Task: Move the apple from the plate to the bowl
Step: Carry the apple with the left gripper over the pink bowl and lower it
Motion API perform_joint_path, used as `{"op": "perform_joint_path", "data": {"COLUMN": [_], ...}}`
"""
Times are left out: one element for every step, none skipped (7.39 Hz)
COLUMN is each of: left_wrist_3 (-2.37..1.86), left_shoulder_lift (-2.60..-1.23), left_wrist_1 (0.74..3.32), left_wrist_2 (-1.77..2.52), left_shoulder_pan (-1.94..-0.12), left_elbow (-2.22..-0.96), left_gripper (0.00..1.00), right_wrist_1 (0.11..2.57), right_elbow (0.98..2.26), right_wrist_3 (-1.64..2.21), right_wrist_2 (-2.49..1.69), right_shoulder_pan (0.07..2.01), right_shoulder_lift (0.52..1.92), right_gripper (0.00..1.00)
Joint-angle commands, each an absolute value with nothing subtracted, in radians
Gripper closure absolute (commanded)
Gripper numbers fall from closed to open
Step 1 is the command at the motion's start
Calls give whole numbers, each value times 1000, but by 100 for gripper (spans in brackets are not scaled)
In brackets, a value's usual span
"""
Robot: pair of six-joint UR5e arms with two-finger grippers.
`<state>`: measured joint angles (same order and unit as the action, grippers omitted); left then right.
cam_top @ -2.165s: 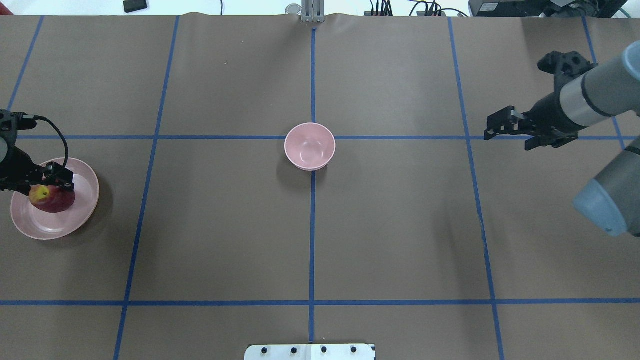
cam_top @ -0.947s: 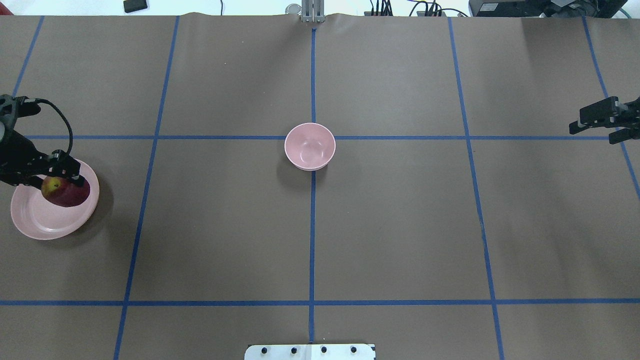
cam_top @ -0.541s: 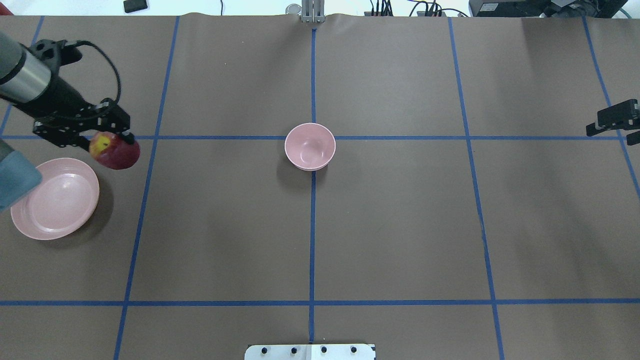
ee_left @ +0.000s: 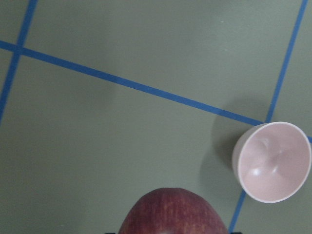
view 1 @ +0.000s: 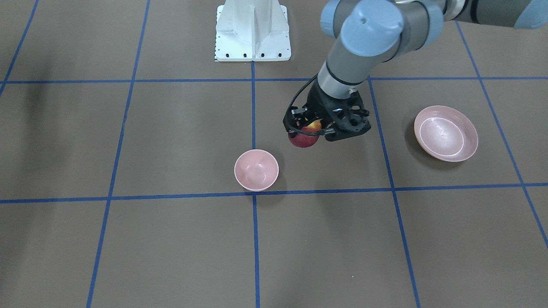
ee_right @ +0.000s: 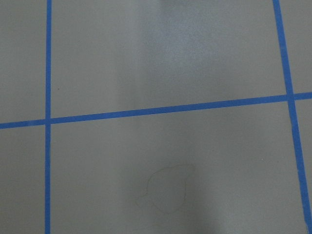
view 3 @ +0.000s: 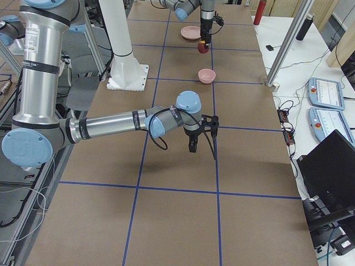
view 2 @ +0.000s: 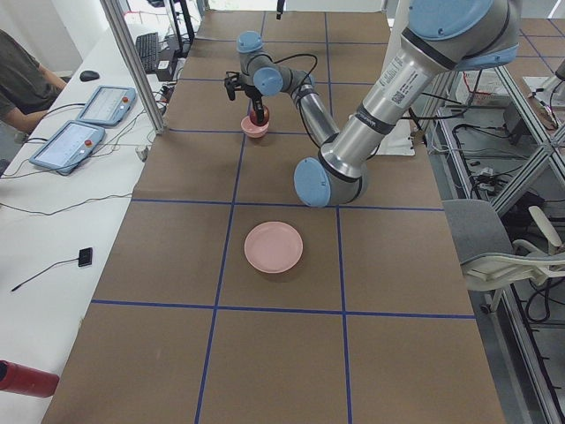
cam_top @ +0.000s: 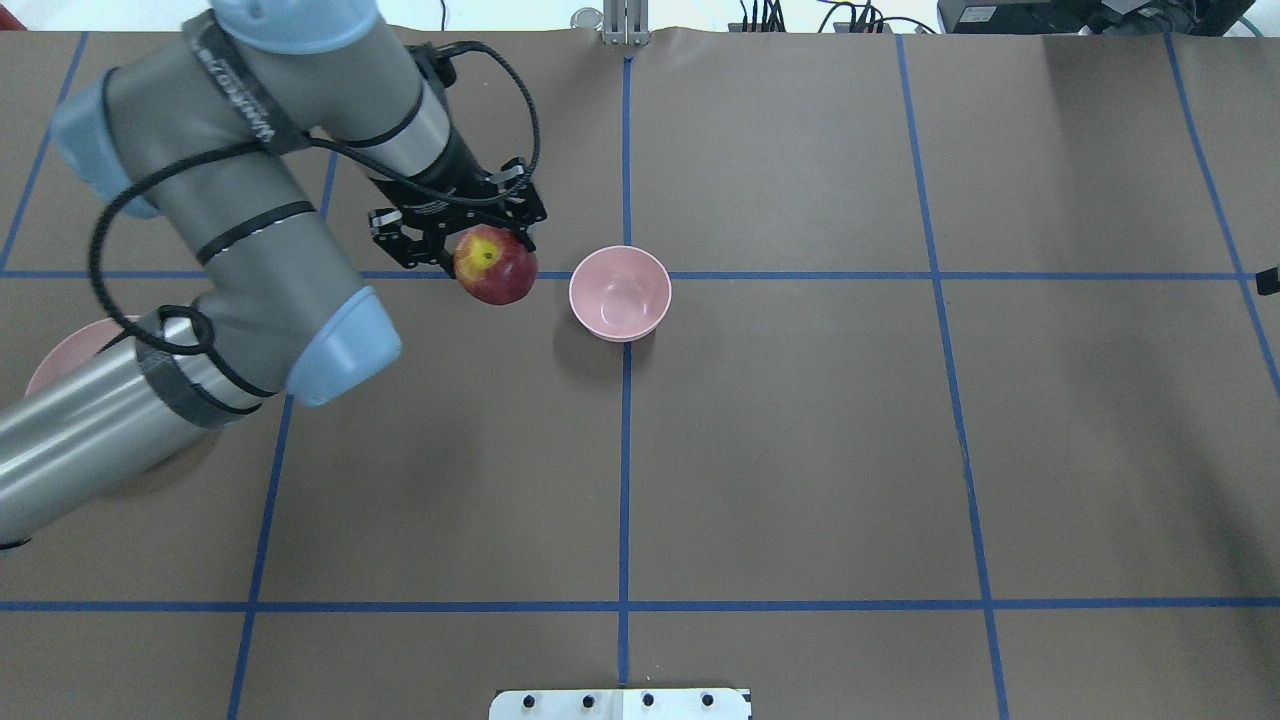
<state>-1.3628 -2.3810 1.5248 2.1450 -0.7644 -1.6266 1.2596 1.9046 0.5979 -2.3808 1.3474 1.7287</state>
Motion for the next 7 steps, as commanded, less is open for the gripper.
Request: {"op": "perform_joint_path", "data": {"left_wrist_3": [-1370, -1373, -1373, -1370, -1370, -1370, -1370], "left_shoulder_lift": [-2604, -2609, -2617, -2614, -2615, -2615, -2615], "left_wrist_1": [1560, 1630, 1679, 1692, 1695, 1695, 1700], "left_wrist_2": [2045, 2028, 2013, 1981, 1965, 1962, 1948], "left_shoulder_pan": [-704, -681, -677, -640, -631, -612, -611], "left_elbow": [-1333, -1277, -1219, -1191, -1172, -1163, -1154], "left_gripper": [100, 100, 100, 100, 100, 100, 100], "right_wrist_1": [1258, 1259, 1259, 1259, 1259, 1259, 1259], "right_elbow": [1910, 1908, 1910, 1910, 1908, 1908, 1908], "right_wrist_3": [595, 595, 595, 595, 595, 595, 595], "right_wrist_2": [-2382, -2382, -2382, -2382, -2382, -2382, -2382], "right_shoulder_pan": [1350, 1348, 1348, 1345, 1345, 1345, 1345], "right_shoulder_lift": [1740, 1740, 1740, 1740, 1740, 1740, 1740], "right_gripper": [0, 0, 0, 0, 0, 0, 0]}}
